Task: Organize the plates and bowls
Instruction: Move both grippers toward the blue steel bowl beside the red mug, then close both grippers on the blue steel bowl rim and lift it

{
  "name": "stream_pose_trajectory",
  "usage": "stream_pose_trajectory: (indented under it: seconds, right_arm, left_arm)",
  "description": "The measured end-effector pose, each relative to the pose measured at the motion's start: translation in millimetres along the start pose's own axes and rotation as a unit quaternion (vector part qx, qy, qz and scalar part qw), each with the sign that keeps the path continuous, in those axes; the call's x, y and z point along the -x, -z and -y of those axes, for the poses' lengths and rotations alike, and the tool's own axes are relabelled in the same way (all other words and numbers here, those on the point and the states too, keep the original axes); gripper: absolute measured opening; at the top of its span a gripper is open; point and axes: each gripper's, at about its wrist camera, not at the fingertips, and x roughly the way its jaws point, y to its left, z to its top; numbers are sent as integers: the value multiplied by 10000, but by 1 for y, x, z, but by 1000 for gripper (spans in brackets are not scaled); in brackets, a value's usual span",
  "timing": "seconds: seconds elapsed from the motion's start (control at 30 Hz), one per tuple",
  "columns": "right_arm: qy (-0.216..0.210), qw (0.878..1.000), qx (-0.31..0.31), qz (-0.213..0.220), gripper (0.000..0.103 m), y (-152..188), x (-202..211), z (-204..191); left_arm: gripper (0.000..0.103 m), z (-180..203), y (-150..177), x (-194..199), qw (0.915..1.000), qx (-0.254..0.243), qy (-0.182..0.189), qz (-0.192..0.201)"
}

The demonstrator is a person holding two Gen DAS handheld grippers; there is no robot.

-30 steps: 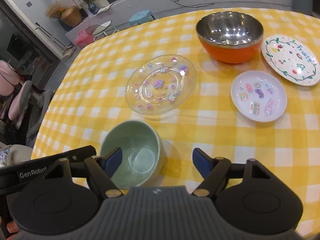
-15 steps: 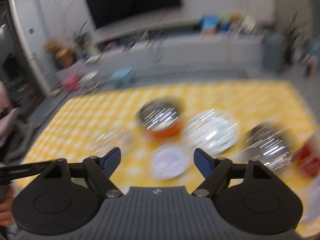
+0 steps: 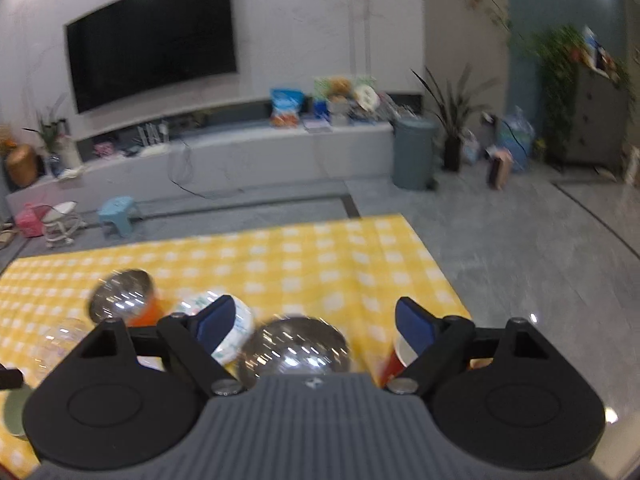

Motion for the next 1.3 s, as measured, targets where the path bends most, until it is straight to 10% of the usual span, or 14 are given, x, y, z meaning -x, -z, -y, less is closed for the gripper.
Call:
stream_pose_trajectory:
  seconds: [0.47, 0.73, 1.0, 1.3]
  right_arm:
    - [130, 9911, -835, -1031, 64, 46, -91, 5]
    - [123, 9846, -1066, -1381, 45, 57, -124, 12]
    - [-77, 9798, -1109, -1663, 29, 67, -142, 13]
    - [-124, 9794, -1267, -1568, 20, 62, -135, 16]
  left_arm:
    - [64, 83, -19, -121, 9836, 68, 1485, -1019]
    - [55, 105, -24, -170, 9827, -206, 1281, -1318]
    - [16, 127, -24, -185, 9810, -967, 1029, -1331]
    - [15, 132, -19, -178, 9810, -1220, 590, -1387]
